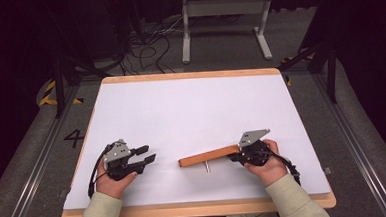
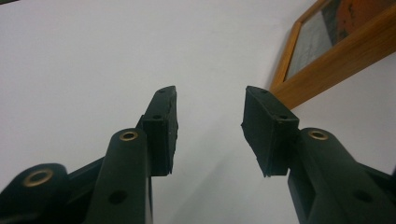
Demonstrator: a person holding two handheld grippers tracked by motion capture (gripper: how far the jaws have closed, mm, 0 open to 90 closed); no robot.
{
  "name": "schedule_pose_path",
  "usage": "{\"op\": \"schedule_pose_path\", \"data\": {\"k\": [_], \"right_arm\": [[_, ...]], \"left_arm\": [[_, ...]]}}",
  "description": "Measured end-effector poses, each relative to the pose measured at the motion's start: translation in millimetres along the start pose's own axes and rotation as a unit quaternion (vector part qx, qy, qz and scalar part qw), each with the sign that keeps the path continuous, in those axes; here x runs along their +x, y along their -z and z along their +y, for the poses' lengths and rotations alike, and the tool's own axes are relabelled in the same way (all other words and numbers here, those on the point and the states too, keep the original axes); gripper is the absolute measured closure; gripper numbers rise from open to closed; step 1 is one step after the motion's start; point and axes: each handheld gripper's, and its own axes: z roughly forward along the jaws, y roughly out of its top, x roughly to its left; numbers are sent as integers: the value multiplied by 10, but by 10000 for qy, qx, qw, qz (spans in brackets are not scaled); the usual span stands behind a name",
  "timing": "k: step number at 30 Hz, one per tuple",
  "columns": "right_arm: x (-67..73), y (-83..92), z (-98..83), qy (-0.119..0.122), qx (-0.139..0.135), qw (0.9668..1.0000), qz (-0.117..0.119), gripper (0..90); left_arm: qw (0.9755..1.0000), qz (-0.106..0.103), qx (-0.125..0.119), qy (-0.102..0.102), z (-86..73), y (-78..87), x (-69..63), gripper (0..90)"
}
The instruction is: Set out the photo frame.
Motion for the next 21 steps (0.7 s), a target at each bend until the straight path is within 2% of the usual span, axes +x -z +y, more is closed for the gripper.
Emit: {"op": "schedule_pose_path", "data": {"k": [6,13,21], "right_arm": [[-141,-68,119,-292,-15,9995,-85,900],[-245,-168,230,-425,-22,9991,-79,900],[-360,-295,361,-636,-52,9980,29,900]], "left_arm": [[10000,25,17,35,-22,19,-7,555],[10000,37,42,22,-35,26,-13,548],[10000,16,71,17,-32,1,-15,522]]}}
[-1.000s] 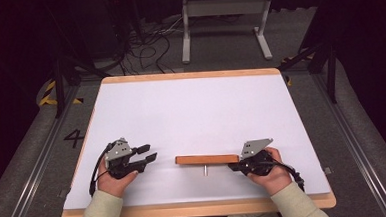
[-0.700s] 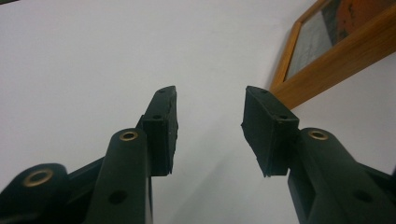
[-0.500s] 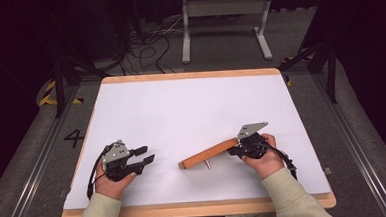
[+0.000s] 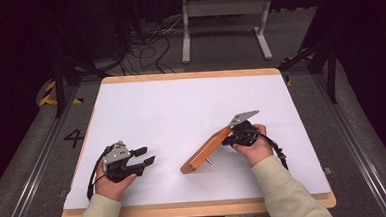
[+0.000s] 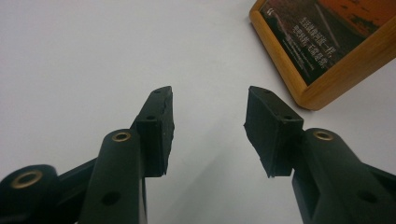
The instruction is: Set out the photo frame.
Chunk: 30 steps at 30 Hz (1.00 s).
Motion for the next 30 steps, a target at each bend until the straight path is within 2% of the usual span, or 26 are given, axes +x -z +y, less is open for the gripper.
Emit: {"op": "schedule_pose_path", "data": {"k": [7,13,16,26,30], "right_arm": [[-29,-106,133,4,37,10000,32,900],[-58,-207,249,-56,-64,9999,88,900],[-57,-252,321,-13,-61,9999,102,900],[-26,-404,453,26,-284,9990,351,900],[22,-440,485,170,-353,9982,456,900]], "left_arm": [[10000,-26,33,-33,14,-36,0,509],[10000,-59,24,-66,29,-55,-8,507],[10000,-60,27,-49,31,-60,-13,506],[9999,-66,37,-69,28,-63,-6,502],[9999,-72,38,-83,28,-66,-1,501]]}}
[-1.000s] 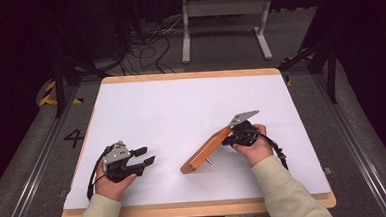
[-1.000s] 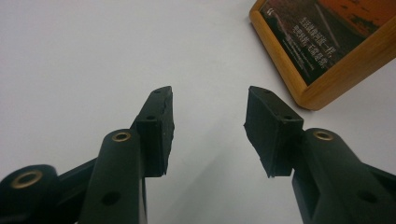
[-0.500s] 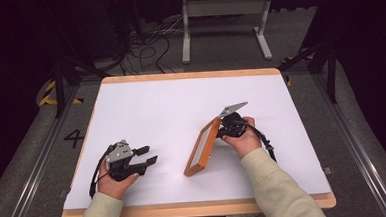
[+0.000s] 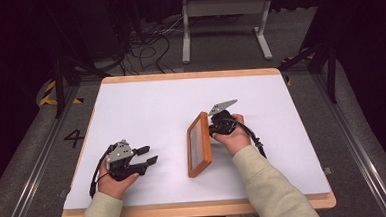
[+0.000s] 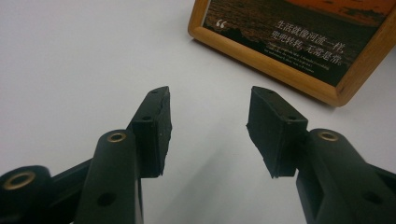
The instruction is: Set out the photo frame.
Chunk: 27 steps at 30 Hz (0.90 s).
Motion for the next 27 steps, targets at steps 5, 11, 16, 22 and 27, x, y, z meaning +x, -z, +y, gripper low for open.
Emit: {"op": "schedule_pose_path", "data": {"k": [5,11,16,22,27], "right_arm": [[18,-4,17,51,42,9999,81,900],[56,118,51,291,300,9986,-323,900],[102,365,104,419,417,9962,-645,856],[204,627,224,575,336,9945,-812,784],[289,852,330,432,267,9957,-774,654]], "left_arm": [[10000,-10,7,1,0,-4,-2,500],[10000,-5,-7,49,-6,5,2,496],[9999,100,49,117,-12,8,25,483],[9997,172,85,144,-15,4,30,464],[9997,159,119,124,-15,0,26,461]]}}
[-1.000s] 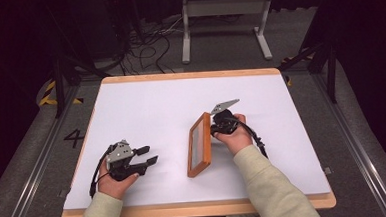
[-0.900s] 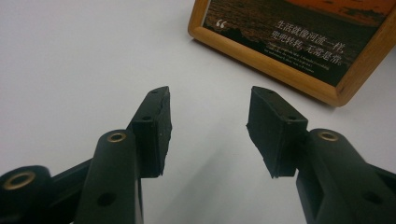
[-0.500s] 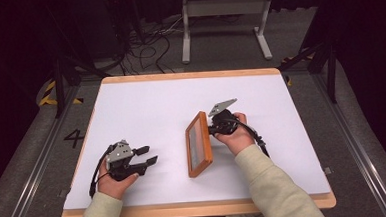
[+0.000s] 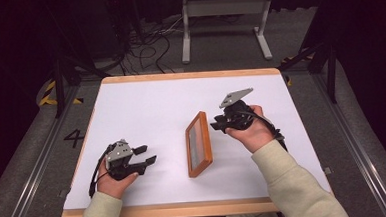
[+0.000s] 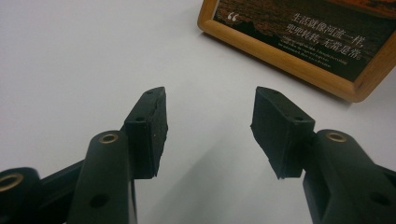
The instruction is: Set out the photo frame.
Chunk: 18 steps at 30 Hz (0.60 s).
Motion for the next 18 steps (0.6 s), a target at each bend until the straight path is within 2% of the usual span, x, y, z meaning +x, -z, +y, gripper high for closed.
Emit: {"op": "schedule_pose_path", "data": {"k": [3,9,13,18], "right_arm": [[38,137,55,-217,9,9998,-46,573],[144,277,165,-305,-28,9994,157,419],[228,271,219,-428,28,9989,170,256],[304,178,267,-629,95,9976,279,155]], "left_arm": [[10000,-2,2,1,0,0,-1,461],[10000,9,13,-4,1,2,4,454],[10000,10,23,32,0,-2,-1,451],[10000,-6,15,12,0,-4,-4,450]]}}
